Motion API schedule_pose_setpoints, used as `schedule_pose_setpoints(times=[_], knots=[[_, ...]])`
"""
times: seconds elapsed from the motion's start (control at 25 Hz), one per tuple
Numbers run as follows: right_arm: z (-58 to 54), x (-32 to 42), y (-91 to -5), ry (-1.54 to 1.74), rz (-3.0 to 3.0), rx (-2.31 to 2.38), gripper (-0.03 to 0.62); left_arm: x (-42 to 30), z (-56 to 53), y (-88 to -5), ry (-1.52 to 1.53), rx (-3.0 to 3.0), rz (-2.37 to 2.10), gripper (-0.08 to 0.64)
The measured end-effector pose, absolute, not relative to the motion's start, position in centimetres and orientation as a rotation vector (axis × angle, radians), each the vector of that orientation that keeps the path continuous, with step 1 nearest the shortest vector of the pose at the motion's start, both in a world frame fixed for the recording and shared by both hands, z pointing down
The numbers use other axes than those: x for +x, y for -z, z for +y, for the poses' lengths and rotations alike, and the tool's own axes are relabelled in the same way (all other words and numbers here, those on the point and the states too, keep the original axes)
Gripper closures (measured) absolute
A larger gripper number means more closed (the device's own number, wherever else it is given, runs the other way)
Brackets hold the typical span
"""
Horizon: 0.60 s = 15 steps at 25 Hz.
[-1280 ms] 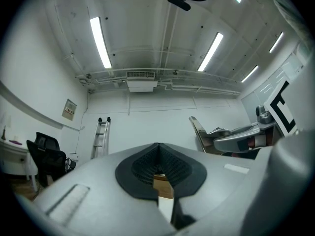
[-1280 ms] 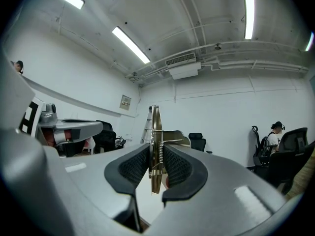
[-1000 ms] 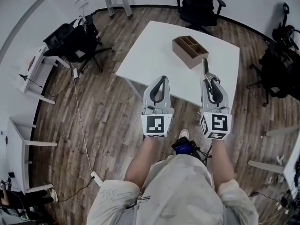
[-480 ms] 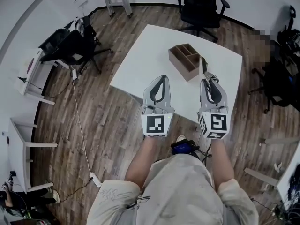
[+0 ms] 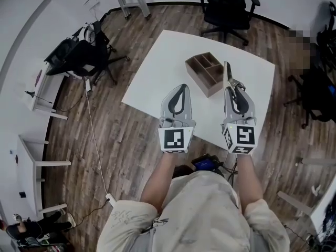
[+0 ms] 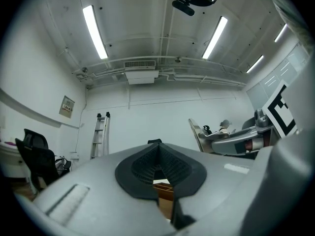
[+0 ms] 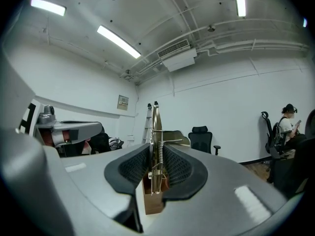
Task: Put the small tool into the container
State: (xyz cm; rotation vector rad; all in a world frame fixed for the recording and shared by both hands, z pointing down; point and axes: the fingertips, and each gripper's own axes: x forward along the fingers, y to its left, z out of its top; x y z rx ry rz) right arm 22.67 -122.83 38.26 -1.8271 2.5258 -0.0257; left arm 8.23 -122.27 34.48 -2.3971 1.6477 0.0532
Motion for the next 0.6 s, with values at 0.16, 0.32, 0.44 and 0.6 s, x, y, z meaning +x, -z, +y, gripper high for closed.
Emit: schedule_pose_setpoints(times=[0.16,0.32,0.44,0.6], knots=[[-123.4,22.2,-39.7,0.034,2.519,-1.817,0.505,8.0,-122.6,-35.7,-0.034,-2.408,1.647,0.554],[-125.6,21.4,-41.3,0.029,2.516,-1.817,0.503,7.2,-124.9,-37.3,-0.049,-2.402,1.636,0.554],[-128.2,19.3,-42.7,0.023,2.521,-1.830,0.505,5.3,-127.5,-38.8,-0.062,-2.405,1.616,0.554],[-136.0,7.2,-40.0,0.007,2.536,-1.867,0.503,-6.5,-135.3,-36.0,-0.070,-2.433,1.602,0.554]])
